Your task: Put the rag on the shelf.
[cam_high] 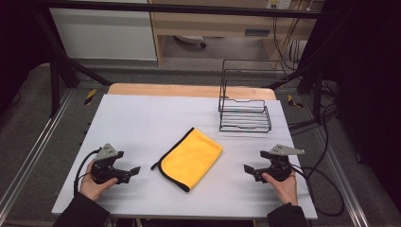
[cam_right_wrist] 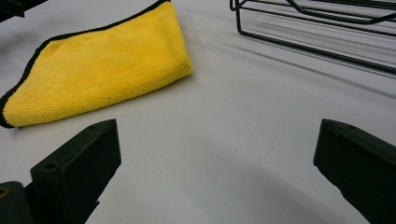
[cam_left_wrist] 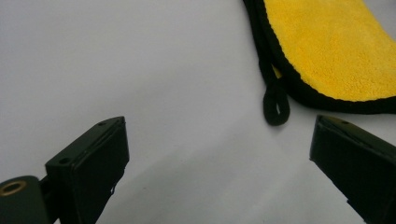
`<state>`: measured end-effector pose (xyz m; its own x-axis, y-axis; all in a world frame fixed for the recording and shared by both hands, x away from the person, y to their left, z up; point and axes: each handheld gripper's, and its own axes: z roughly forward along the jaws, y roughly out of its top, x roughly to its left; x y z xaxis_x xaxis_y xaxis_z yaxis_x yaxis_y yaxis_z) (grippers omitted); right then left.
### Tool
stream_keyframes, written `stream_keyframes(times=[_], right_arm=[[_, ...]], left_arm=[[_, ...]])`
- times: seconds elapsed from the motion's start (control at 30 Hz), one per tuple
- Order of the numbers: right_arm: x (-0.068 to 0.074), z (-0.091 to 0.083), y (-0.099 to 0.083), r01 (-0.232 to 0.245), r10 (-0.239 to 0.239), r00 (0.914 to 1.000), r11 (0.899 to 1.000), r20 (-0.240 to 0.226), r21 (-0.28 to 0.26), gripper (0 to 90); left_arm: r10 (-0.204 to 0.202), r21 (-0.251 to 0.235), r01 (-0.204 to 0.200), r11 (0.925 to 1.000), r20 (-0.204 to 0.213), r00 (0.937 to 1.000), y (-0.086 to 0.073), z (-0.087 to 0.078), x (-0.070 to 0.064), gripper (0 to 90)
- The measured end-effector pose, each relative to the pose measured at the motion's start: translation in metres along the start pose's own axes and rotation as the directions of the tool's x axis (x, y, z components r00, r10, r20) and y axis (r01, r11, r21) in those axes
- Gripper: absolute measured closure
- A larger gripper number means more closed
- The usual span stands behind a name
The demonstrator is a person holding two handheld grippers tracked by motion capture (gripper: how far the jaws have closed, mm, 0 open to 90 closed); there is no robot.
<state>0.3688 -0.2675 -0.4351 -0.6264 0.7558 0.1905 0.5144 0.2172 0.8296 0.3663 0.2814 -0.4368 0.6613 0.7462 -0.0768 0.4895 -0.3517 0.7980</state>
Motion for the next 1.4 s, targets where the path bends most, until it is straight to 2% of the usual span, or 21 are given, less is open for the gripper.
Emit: stream_keyframes(times=[0.23, 0.33, 0.73, 0.9, 1.03, 1.17, 1.27, 1.3, 1.4], right_arm=[[0.001, 0.000, 0.000, 0.001, -0.001, 1.0000, 1.000, 0.000, 0.002, 1.5], [0.003, 0.001, 0.000, 0.007, -0.007, 1.0000, 1.000, 0.006, 0.006, 1.5], [0.016, 0.009, 0.005, 0.032, -0.032, 0.9995, 0.999, -0.002, 0.022, 1.9], [0.022, 0.014, 0.006, 0.049, -0.049, 0.9988, 0.998, -0.005, 0.039, 2.1], [0.026, 0.017, 0.007, 0.050, -0.050, 0.9987, 0.997, -0.010, 0.050, 2.1], [0.031, 0.020, 0.008, 0.059, -0.058, 0.9981, 0.997, -0.020, 0.058, 2.1], [0.034, 0.021, 0.010, 0.064, -0.063, 0.9979, 0.996, -0.017, 0.060, 2.2], [0.035, 0.022, 0.010, 0.061, -0.060, 0.9980, 0.996, -0.019, 0.059, 2.4], [0.039, 0.023, 0.011, 0.060, -0.059, 0.9980, 0.996, -0.022, 0.060, 2.6]], left_arm=[[-0.009, 0.002, 0.009, 1.0000, 0.001, 1.0000, 0.000, 0.001, -0.003, 4.8], [0.000, 0.008, 0.000, 1.0000, 0.002, 1.0000, 0.001, 0.001, -0.003, 5.2], [-0.009, 0.024, 0.009, 0.9997, 0.008, 0.9999, 0.008, 0.006, -0.011, 8.0], [-0.024, 0.028, 0.024, 0.9993, 0.012, 0.9996, 0.019, 0.010, -0.019, 10.2], [-0.019, 0.037, 0.019, 0.9991, 0.010, 0.9998, 0.026, 0.013, -0.023, 14.3], [-0.015, 0.063, 0.014, 0.9979, 0.004, 0.9999, 0.034, 0.020, -0.029, 17.6], [-0.017, 0.081, 0.015, 0.9966, 0.022, 0.9996, 0.041, 0.027, -0.034, 20.0], [-0.010, 0.100, 0.007, 0.9950, 0.028, 0.9996, 0.045, 0.033, -0.036, 21.3], [0.001, 0.115, -0.004, 0.9934, 0.025, 0.9997, 0.049, 0.039, -0.039, 24.8]])
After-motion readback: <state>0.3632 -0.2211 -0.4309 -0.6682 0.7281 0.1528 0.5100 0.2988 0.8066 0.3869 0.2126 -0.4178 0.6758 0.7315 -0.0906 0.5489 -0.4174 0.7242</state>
